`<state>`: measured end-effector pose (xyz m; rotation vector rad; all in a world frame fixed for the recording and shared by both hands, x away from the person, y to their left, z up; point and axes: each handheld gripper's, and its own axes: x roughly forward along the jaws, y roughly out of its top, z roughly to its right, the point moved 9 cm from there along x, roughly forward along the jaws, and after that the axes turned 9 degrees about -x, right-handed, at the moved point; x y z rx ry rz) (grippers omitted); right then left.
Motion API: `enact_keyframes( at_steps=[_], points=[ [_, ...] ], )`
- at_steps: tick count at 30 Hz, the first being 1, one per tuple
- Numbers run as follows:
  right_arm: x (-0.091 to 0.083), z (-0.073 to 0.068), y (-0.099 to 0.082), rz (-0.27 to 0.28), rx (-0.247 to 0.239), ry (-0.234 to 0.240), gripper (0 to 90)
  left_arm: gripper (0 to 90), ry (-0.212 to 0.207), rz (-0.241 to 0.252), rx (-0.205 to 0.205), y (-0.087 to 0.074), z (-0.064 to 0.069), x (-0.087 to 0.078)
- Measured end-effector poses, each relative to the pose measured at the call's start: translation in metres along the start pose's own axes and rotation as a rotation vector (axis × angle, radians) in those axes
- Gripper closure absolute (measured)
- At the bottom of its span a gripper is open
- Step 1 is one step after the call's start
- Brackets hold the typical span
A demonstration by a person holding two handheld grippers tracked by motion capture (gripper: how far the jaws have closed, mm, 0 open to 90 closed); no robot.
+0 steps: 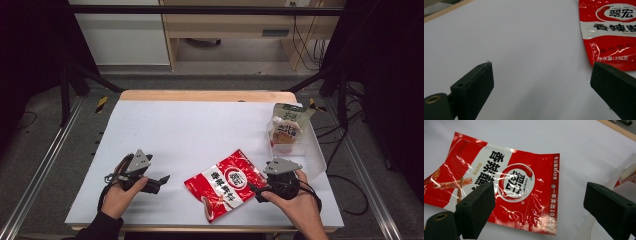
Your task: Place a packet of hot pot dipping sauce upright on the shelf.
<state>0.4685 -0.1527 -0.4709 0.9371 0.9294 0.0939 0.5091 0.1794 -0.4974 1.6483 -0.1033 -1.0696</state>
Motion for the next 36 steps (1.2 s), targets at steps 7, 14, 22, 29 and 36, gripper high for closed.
enact_keyframes(
  at_steps=[7,14,22,29,36],
  points=[
    [0.009,-0.003,-0.016,-0.015,0.077,-0.026,13.1,4.9,-0.02,0.002,0.014,0.003,0.004,0.004],
    [0.018,-0.009,-0.028,-0.003,0.15,-0.027,13.7,5.0,-0.025,-0.009,0.035,0.002,0.008,0.005],
    [0.017,-0.013,-0.038,-0.019,0.174,-0.043,12.8,5.0,-0.023,-0.008,0.035,0.002,0.007,0.005],
    [0.019,-0.017,-0.048,-0.059,0.191,-0.026,11.6,5.1,-0.021,-0.005,0.035,0.002,0.005,0.003],
    [0.024,-0.017,-0.051,-0.087,0.203,-0.01,11.3,5.1,-0.024,-0.007,0.035,0.002,0.005,0.004]
  ],
)
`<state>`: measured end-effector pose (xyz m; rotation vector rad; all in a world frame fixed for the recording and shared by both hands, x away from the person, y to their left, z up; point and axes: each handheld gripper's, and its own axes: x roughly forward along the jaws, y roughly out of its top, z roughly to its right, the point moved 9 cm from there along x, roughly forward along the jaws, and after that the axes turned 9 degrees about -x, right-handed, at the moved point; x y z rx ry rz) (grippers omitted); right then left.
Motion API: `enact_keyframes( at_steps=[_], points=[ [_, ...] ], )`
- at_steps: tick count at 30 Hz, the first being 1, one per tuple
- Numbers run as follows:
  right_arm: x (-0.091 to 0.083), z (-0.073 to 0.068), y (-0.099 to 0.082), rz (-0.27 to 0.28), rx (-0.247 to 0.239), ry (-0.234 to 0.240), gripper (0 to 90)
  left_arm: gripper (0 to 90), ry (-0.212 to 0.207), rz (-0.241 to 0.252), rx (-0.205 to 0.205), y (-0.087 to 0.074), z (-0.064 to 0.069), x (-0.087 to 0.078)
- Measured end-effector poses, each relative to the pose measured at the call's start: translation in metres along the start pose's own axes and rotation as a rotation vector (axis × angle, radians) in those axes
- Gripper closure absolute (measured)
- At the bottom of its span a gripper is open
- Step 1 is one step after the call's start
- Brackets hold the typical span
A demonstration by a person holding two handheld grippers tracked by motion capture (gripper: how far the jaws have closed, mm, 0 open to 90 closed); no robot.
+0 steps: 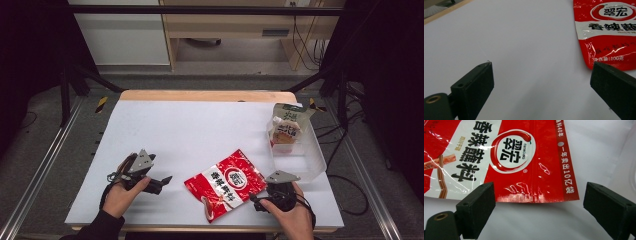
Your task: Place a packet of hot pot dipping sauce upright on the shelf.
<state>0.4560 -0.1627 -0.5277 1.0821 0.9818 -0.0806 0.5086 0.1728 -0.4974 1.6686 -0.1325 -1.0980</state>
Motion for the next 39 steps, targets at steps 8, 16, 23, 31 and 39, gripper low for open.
enact_keyframes(
  at_steps=[8,16,23,31,39],
  points=[
    [0.006,-0.003,0.001,-0.017,0.008,0.031,11.3,5.1,-0.002,0.0,0.002,0.0,0.0,0.0],
    [0.005,-0.004,0.005,0.019,0.027,0.046,13.1,5.1,-0.001,0.0,0.002,0.0,0.0,0.0],
    [0.001,-0.017,0.017,0.07,0.032,0.085,19.7,5.1,0.001,-0.001,0.003,0.0,0.0,0.0],
    [0.005,-0.007,0.007,0.011,0.081,0.049,28.6,5.3,0.0,-0.002,0.005,0.0,0.0,0.0],
    [0.005,-0.008,0.007,0.01,0.085,0.058,40.9,5.4,0.001,-0.003,0.007,0.0,0.0,0.0]
  ],
)
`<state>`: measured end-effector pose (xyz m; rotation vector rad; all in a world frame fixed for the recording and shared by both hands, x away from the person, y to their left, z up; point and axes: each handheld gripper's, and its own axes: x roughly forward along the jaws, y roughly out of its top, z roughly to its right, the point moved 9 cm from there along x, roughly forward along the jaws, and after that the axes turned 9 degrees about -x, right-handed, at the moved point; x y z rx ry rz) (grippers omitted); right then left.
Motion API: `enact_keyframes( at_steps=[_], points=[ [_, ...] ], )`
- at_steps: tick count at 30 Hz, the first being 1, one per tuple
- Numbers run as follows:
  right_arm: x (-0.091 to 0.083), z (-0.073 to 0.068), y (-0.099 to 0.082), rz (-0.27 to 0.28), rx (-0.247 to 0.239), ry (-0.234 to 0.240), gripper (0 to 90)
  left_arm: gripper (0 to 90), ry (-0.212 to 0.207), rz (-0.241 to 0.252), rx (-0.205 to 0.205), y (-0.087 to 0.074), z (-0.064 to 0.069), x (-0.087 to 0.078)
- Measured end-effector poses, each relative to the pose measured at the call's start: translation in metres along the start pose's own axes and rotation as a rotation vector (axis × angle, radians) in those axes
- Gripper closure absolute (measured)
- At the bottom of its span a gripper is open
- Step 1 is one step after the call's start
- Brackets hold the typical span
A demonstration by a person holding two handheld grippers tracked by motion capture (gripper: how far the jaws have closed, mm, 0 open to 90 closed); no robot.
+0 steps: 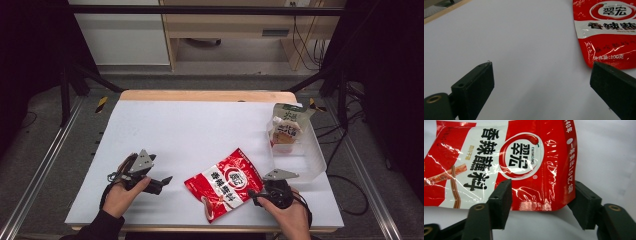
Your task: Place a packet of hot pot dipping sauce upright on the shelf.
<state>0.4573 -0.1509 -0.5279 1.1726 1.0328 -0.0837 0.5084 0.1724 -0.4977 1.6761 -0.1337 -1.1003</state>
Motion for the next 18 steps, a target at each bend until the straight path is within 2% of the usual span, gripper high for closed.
enact_keyframes(
  at_steps=[3,4,6,11,13,18],
  points=[
    [0.0,-0.001,0.0,-0.011,-0.016,-0.007,46.1,5.4,-0.001,-0.002,0.002,0.0,0.0,0.0],
    [0.0,0.001,0.001,-0.002,-0.024,-0.019,52.1,5.4,-0.002,-0.003,0.002,0.0,0.0,0.0],
    [-0.001,0.002,0.002,0.002,-0.031,-0.027,58.2,5.5,-0.003,-0.004,0.003,0.0,0.001,0.001],
    [-0.004,0.007,0.009,0.024,-0.079,-0.091,86.4,5.5,-0.007,-0.007,0.008,-0.001,0.002,0.001],
    [-0.007,0.009,0.012,0.043,-0.08,-0.095,90.0,5.6,-0.004,-0.007,0.008,-0.001,0.002,0.001],
    [-0.009,0.008,0.017,0.057,-0.108,-0.106,90.0,5.6,-0.006,-0.005,0.007,-0.001,0.002,0.001]
  ],
)
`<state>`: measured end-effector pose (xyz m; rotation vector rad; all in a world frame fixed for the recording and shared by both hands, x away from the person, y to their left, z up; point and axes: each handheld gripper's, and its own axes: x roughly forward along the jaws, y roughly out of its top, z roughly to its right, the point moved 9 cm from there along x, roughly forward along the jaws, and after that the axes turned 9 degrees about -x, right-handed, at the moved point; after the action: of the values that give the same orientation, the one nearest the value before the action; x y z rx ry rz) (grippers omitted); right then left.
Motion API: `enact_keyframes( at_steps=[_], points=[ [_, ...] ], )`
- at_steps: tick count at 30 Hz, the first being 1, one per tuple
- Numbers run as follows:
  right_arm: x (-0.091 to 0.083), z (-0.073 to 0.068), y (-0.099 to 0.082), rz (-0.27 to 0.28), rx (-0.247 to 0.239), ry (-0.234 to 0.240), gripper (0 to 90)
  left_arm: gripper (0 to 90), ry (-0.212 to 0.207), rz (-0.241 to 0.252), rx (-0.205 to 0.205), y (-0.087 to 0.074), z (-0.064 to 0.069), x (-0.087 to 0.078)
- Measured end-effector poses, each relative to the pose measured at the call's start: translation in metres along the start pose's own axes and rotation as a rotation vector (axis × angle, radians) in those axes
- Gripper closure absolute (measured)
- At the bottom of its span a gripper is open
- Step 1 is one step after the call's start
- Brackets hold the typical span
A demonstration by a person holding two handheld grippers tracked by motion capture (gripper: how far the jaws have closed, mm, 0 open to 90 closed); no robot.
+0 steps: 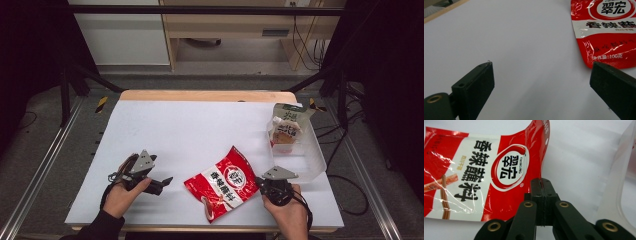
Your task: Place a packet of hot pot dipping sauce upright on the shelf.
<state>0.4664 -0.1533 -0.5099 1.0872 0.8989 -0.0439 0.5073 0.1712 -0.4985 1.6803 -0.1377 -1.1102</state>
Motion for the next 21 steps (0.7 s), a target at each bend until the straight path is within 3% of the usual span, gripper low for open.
enact_keyframes(
  at_steps=[6,13,21],
  points=[
    [-0.001,0.001,0.017,0.021,-0.027,-0.003,90.0,5.6,0.006,0.001,0.002,0.0,-0.001,-0.001],
    [0.005,0.003,0.044,0.044,-0.096,0.0,90.0,5.6,0.005,0.0,0.0,0.0,-0.002,-0.002],
    [0.011,0.004,0.061,0.048,-0.136,0.009,90.0,5.6,0.006,0.0,0.0,0.0,-0.002,-0.002]
  ],
)
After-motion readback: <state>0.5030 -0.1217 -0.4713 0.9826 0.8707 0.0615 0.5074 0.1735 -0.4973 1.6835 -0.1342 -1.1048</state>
